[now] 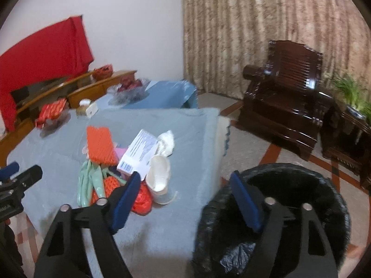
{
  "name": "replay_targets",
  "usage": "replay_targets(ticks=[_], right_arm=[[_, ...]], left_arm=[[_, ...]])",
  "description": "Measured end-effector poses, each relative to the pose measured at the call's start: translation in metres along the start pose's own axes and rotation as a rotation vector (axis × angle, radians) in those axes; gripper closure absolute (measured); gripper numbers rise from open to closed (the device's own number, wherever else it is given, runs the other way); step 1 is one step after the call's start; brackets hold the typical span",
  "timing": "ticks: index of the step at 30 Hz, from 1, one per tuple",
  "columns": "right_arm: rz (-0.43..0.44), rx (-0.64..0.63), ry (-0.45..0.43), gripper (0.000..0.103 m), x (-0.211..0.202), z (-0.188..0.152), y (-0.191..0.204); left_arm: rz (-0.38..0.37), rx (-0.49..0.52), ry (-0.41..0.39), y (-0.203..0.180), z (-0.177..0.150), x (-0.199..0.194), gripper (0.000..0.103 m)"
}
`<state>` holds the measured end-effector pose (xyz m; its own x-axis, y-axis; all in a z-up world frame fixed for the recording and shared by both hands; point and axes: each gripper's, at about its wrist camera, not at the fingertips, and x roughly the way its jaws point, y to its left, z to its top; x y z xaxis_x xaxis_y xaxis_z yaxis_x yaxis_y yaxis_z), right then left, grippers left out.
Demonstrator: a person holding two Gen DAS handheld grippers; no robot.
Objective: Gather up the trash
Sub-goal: 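Grasp the white cup with the right gripper while the left grasps the orange net and gloves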
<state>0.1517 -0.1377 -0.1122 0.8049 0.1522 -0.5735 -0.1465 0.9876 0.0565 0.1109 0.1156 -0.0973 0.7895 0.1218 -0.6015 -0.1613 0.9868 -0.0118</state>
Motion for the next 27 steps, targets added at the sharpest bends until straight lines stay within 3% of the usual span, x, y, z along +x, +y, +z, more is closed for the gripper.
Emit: replay_targets(ticks=[5,13,18,27], right_arm=[[0.046,-0.027,0.079,0.044,0.039,-0.009,0.015],[0.051,-0.038,0.141,0.054,0.079,-0.017,0.026],[0.064,-0.039,0.159,0.066,0.095,-0.015,0.026],[0.082,-0.049,0.150,0.088,0.100,-0.010,0.024]], left_arm=[[0.013,-0.001,0.029,0.006,-0.002,0.023,0.006],[0.004,0.007,0.060,0.004,-0.004,0.051,0.012],[-0.024,0.024,0.068,-0.004,-0.004,0.062,0.019],[-0.033,0.015,0.065,-0.010,0.001,0.073,0.022]])
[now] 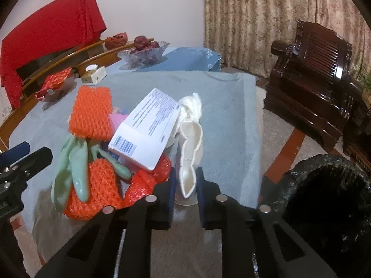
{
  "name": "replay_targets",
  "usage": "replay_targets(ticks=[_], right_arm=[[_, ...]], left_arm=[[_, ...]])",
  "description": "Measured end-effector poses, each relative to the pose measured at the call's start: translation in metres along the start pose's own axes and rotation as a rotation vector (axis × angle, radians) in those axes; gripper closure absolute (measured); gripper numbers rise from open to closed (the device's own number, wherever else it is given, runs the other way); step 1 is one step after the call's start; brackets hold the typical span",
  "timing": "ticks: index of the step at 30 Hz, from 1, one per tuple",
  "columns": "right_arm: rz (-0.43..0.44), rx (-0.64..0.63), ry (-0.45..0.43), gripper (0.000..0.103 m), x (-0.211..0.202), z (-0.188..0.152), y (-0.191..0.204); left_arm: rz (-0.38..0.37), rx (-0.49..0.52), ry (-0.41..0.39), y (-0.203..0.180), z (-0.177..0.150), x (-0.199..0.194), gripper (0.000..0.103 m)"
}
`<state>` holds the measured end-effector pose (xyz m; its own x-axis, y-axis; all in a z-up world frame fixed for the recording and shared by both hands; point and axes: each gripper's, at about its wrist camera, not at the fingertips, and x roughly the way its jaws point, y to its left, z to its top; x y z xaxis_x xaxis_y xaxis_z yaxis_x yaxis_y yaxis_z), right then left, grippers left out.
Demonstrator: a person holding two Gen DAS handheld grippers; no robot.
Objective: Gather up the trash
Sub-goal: 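Grasp the white cup with the right gripper while the left grasps the orange net and gloves, then lift the white cup with the right gripper and drop it into the bin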
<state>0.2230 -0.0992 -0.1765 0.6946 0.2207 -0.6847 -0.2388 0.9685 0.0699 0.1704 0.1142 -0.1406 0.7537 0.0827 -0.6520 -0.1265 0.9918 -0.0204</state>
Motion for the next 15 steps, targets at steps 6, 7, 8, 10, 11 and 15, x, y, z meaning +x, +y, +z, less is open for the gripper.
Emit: replay_targets(ticks=[6,7,8,10,11,15], right_arm=[[-0.026,0.012,-0.057,0.088,-0.011,0.017,-0.009],[-0.029,0.007,-0.061,0.088,-0.011,0.019,-0.010],[-0.035,0.002,-0.066,0.088,-0.011,0.022,-0.010],[-0.038,0.005,-0.069,0.088,-0.009,0.025,-0.012],[-0.038,0.006,-0.068,0.088,-0.008,0.025,-0.013],[-0.038,0.015,-0.064,0.088,-0.003,0.025,-0.017]], left_arm=[[-0.041,-0.002,-0.011,-0.012,0.014,0.009,0.035],[-0.048,-0.003,-0.014,-0.014,0.017,0.012,0.036],[-0.048,-0.001,-0.017,-0.016,0.020,0.014,0.036],[-0.039,0.010,-0.020,-0.022,0.025,0.021,0.039],[-0.034,0.017,-0.016,-0.025,0.028,0.026,0.041],[-0.043,0.024,0.037,-0.029,0.031,0.047,0.057]])
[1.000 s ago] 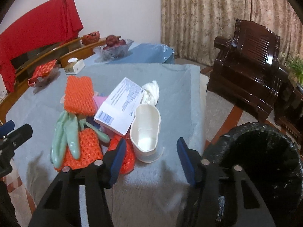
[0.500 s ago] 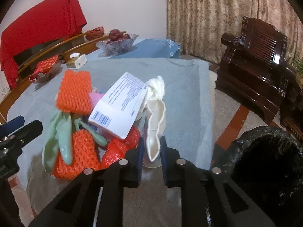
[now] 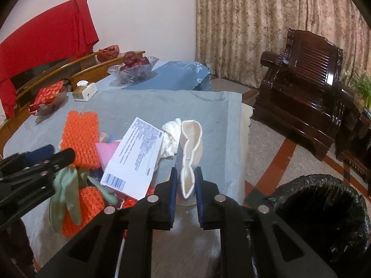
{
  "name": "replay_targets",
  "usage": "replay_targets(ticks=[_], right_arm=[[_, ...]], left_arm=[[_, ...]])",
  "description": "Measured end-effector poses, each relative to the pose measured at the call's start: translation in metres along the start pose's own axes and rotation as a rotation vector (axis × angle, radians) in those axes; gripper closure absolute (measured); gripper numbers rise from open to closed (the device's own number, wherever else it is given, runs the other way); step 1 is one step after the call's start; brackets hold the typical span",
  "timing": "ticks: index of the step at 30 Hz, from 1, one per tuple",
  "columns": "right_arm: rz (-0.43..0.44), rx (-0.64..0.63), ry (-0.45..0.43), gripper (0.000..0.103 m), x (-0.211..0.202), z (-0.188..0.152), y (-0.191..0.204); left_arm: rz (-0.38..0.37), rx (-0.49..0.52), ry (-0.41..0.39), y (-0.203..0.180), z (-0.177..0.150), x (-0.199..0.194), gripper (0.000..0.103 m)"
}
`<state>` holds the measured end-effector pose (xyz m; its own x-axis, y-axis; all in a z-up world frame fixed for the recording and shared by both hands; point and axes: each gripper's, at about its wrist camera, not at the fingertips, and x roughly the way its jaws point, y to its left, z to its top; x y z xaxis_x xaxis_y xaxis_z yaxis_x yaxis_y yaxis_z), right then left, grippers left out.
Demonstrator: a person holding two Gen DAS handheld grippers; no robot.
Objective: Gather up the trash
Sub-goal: 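Lift the white cup with the right gripper and drop it into the bin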
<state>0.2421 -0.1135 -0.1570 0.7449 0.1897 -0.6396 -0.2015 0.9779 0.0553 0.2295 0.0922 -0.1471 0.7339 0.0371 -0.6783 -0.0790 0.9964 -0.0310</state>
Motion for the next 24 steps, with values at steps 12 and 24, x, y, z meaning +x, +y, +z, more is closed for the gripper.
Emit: replay_targets(ticks=[12,24], right_arm=[[0.011,0.000,-0.016,0.088,-0.008,-0.004,0.002],[0.011,0.020,-0.102,0.088,-0.076,0.002,-0.016]], left_arm=[[-0.027,-0.002,-0.044,-0.002,-0.001,-0.014,0.093],[-0.123,0.050,-0.107,-0.026,-0.008,-0.092,0.094]])
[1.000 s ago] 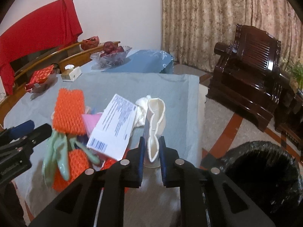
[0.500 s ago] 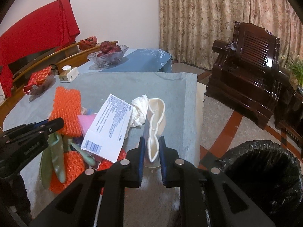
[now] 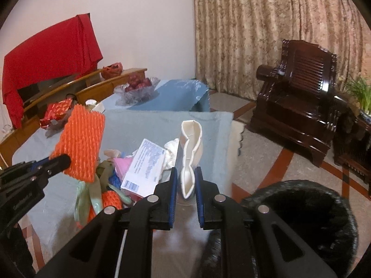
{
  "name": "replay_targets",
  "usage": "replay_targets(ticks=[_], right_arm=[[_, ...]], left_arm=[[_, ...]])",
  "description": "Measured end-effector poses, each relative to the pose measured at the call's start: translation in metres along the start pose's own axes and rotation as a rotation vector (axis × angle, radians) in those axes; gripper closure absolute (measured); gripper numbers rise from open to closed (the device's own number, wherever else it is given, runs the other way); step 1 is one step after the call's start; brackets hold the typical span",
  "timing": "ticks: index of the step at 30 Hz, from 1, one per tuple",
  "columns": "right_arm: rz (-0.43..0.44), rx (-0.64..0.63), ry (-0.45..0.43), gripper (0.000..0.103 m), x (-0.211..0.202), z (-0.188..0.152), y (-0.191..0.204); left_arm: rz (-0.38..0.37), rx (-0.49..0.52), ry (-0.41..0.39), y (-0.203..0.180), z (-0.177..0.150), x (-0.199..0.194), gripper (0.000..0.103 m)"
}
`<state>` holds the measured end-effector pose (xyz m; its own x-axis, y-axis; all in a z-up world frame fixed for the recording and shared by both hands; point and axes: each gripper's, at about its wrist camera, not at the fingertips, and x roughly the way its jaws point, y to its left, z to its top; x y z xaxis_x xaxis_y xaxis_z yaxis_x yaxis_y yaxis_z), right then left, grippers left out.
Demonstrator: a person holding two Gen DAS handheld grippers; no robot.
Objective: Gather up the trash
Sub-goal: 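Lift the white cup with the right gripper and drop it into the bin, then grasp the white medicine box with the right gripper while the left grasps the green glove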
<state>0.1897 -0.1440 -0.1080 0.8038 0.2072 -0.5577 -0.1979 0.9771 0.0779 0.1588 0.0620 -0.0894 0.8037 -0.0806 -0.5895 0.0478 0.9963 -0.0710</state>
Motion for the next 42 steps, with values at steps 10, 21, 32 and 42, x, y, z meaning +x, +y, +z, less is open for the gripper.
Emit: replay_targets(ticks=[10,21,32,42], right_arm=[[-0.136,0.046,0.009,0.088,-0.065,-0.025,-0.061],[-0.289,0.135,0.099,0.077,-0.088,-0.071,-0.129],[-0.337,0.170,0.071,0.012,-0.092,-0.077,-0.136],[-0.200,0.127,0.029,0.008,-0.066,-0.050,-0.083]], left_arm=[[-0.234,0.128,0.066,-0.087,-0.018,-0.011,0.094],[-0.427,0.222,0.200,-0.160,-0.043,0.029,0.087],[-0.331,0.157,0.166,-0.134,-0.042,0.025,0.032],[-0.043,0.059,0.048,-0.033,-0.018,0.007,0.023]])
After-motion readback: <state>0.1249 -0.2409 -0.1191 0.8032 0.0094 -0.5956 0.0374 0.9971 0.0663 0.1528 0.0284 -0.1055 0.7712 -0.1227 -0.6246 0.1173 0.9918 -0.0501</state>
